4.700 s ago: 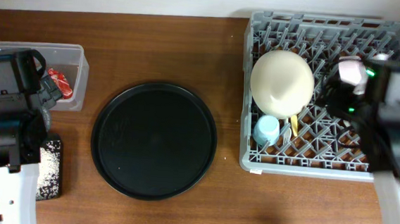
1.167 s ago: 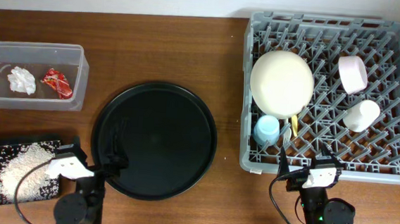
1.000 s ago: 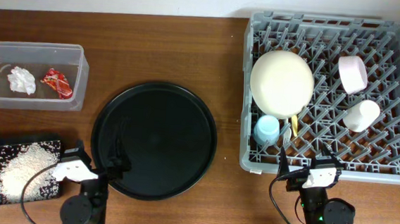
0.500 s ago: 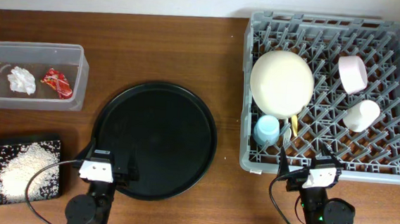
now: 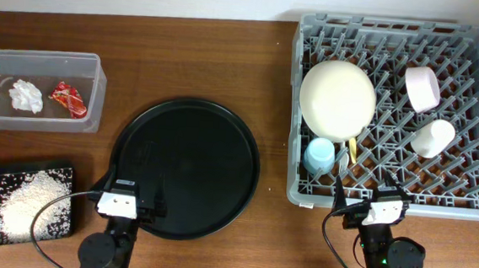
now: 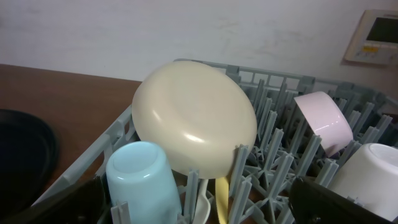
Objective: Sort waste into correct bins and load items into the dishwasher rack
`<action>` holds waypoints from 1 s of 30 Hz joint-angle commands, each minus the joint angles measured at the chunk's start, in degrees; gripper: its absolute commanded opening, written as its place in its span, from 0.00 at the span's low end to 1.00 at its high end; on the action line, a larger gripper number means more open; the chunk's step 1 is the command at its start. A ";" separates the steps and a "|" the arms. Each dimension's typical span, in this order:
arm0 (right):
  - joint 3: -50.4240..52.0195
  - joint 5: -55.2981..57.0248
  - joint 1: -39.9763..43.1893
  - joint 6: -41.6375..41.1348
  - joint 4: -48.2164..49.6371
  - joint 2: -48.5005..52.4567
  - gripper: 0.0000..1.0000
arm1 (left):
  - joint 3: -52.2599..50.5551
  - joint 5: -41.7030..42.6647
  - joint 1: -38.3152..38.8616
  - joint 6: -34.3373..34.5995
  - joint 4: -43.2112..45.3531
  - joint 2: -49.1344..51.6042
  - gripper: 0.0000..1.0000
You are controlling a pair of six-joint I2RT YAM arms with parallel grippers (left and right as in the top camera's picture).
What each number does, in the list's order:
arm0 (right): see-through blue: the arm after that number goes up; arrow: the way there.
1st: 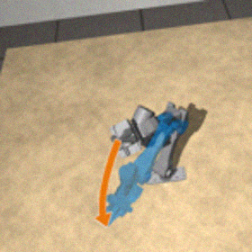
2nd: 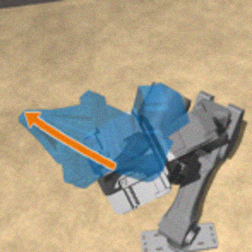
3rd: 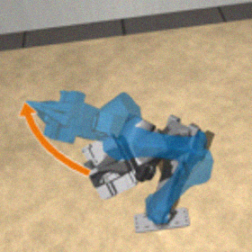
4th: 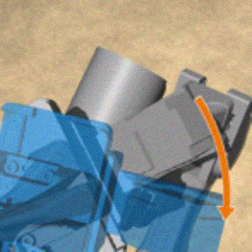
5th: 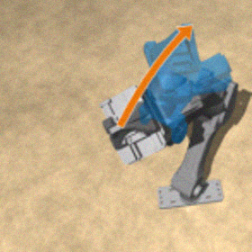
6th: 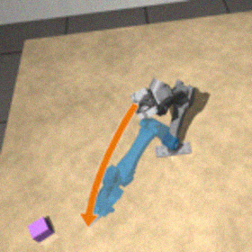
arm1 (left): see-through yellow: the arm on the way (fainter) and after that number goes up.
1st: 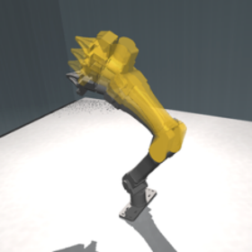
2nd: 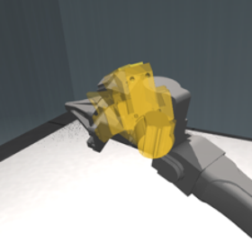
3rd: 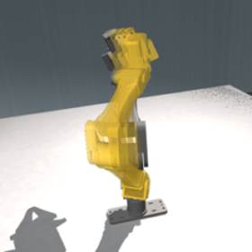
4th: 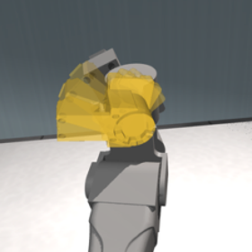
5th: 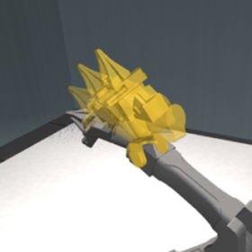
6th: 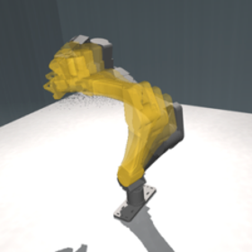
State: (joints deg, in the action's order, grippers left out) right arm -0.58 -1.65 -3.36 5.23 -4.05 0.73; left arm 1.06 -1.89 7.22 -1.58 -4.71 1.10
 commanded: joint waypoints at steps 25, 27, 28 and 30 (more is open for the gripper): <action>0.26 -0.92 0.37 0.52 -0.22 -0.37 0.98 | -0.48 0.66 0.28 -1.09 -0.02 -0.76 1.00; 0.26 -0.92 0.37 0.52 -0.22 -0.37 0.98 | -0.48 0.66 0.28 -1.09 -0.02 -0.76 0.99; 0.26 -0.92 0.37 0.52 -0.22 -0.37 0.98 | -0.48 0.66 0.28 -1.09 -0.02 -0.76 0.99; 0.26 -0.94 0.37 0.50 -0.24 -0.37 0.98 | -0.48 0.66 0.28 -1.09 -0.02 -0.76 0.99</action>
State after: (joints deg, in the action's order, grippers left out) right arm -0.58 -1.65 -3.36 5.21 -4.05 0.73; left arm 1.06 -1.87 7.22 -1.76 -4.71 1.10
